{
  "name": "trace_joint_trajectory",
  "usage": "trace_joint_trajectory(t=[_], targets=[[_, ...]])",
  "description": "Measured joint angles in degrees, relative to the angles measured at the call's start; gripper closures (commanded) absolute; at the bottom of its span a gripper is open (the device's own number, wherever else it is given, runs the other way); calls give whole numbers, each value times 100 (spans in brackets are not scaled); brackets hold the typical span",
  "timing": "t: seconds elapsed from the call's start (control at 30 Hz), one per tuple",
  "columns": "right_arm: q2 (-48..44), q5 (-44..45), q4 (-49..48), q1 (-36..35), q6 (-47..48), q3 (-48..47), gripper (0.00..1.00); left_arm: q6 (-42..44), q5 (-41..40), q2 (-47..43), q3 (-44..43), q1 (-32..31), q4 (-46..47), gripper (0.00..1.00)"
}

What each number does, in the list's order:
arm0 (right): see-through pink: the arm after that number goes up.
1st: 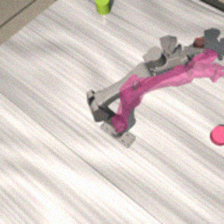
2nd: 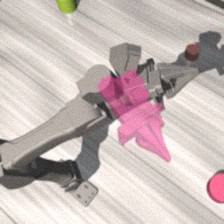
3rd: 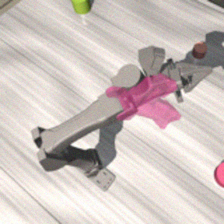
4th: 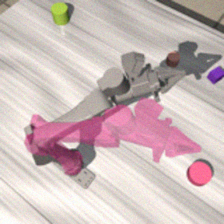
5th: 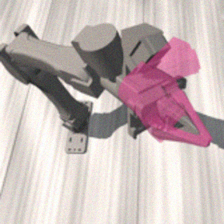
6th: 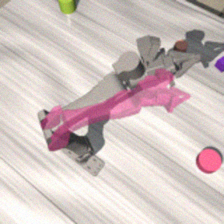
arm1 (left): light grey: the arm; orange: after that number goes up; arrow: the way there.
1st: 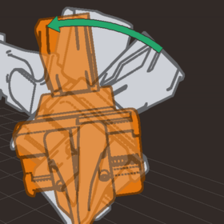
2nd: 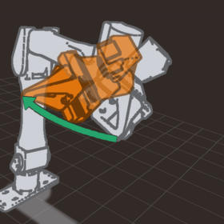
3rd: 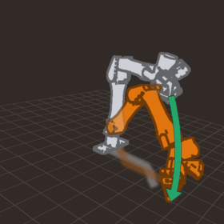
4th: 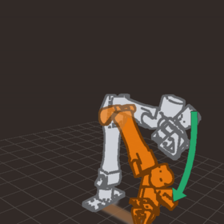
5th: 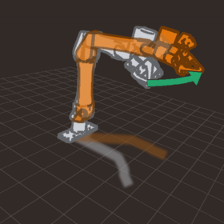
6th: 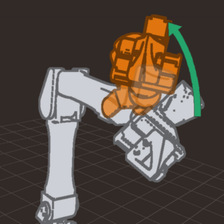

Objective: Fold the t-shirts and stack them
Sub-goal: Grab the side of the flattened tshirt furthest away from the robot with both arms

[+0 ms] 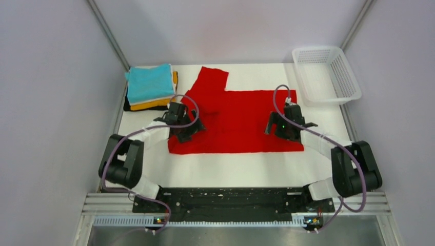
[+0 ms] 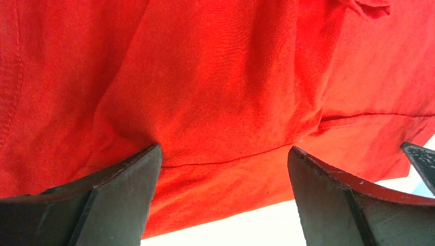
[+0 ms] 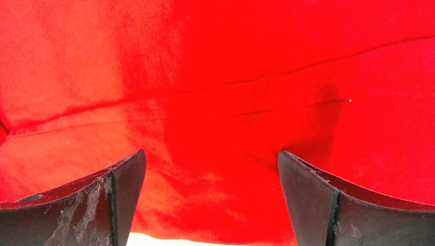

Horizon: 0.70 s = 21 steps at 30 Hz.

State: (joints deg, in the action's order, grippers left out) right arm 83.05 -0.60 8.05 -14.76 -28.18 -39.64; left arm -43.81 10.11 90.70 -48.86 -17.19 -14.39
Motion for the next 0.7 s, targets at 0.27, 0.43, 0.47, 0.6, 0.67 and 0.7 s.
trace_joint_trajectory(t=[0.27, 0.43, 0.47, 0.6, 0.67, 0.7], targets=[[-1211, -254, 813, -503, -483, 774, 1, -756, -461, -1700, 1445, -472, -256, 1], [-1834, -378, 1366, -592, -769, 1058, 1, -1381, -691, -2850, 2006, -752, -1252, 1], [-1974, -409, 1523, -608, -839, 1113, 1, -1484, -706, -3045, 2092, -763, -1384, 1], [-2339, -557, 1952, -660, -988, 1235, 1, -1749, -785, -3821, 2341, -776, -1965, 1], [-2437, -597, 2109, -662, -1049, 1259, 1, -1784, -916, -4033, 2337, -782, -2173, 1], [-2463, -605, 2162, -662, -1060, 1259, 1, -1784, -940, -4046, 2332, -782, -2194, 1]])
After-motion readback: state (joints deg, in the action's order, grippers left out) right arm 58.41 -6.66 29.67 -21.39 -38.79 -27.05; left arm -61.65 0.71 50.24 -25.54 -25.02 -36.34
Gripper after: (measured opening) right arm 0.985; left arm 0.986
